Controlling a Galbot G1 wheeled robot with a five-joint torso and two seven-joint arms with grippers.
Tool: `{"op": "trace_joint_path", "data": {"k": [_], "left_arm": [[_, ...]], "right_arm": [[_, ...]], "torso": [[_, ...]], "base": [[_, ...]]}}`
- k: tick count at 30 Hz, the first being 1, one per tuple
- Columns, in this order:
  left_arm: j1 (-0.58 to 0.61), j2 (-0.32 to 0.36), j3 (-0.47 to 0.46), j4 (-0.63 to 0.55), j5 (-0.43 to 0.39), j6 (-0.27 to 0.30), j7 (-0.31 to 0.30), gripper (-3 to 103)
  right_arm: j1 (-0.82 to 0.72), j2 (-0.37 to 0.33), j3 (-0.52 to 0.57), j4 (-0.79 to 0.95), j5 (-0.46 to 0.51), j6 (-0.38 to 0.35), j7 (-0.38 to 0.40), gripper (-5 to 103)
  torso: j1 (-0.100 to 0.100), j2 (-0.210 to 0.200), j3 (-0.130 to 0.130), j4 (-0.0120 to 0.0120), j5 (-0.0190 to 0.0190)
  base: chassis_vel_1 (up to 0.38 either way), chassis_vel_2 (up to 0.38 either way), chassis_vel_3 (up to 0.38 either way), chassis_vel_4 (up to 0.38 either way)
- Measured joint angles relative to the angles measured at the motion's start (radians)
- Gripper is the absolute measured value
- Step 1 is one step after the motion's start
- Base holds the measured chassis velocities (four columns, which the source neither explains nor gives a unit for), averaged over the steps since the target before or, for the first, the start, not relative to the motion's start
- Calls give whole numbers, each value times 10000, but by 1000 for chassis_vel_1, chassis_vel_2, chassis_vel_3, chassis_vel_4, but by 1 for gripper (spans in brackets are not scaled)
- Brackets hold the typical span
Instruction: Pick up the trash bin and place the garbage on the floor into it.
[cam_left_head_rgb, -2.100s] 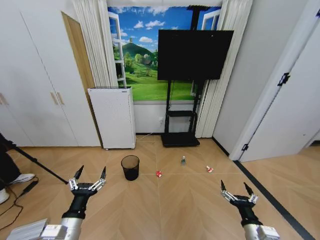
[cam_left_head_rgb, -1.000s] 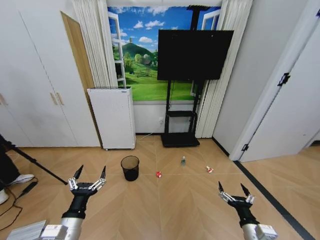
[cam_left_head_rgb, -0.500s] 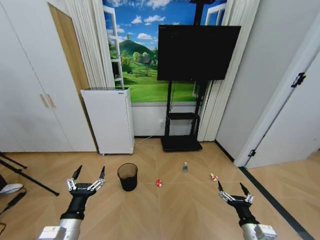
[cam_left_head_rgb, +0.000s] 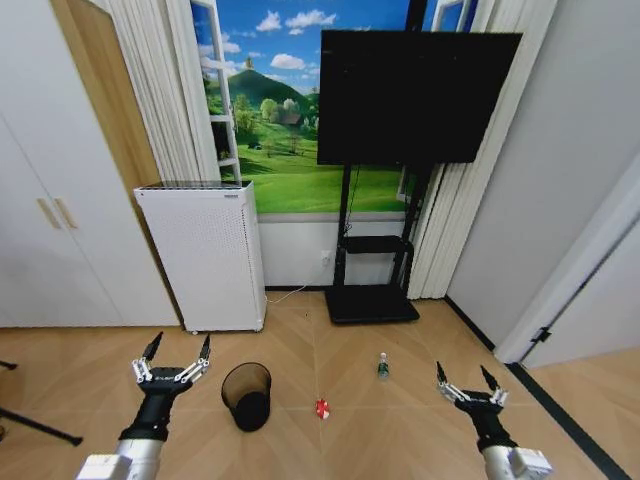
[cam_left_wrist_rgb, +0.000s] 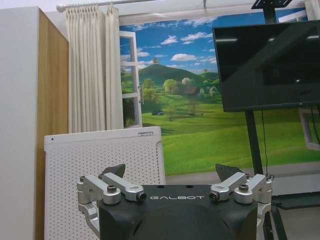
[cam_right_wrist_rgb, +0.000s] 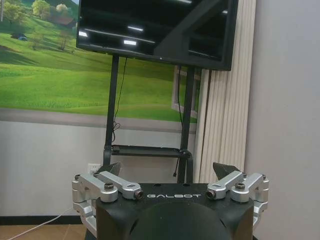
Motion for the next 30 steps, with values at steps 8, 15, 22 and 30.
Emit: {"op": "trace_joint_path", "data": {"k": [8,15,22,30], "left_arm": [[18,-15,-1,-14,21,1,-2,99],[32,-25,-10,-7,40,13,-2,98],[62,-46,-113,0,-50,19,-5,101],[290,106,-788,234,-731,-70,33,99]], "right_arm": [[124,-46,-45,-178,-58,265,163,100],[167,-110,-39,-213,-79,296,262,100],[189,-134,-56,-238,-103,292,264,100],[127,-44,-152,-265,-299,312,371,100]], "torso": [[3,-2,3,5,11],[11,-3,5,-2,-7],[-3,0,-1,-2,-3],[-6,3,-1,0,-1]], "base": [[-349,341,327,-357],[-232,214,214,-191],[-3,4,0,-12],[23,-21,-21,29]]}}
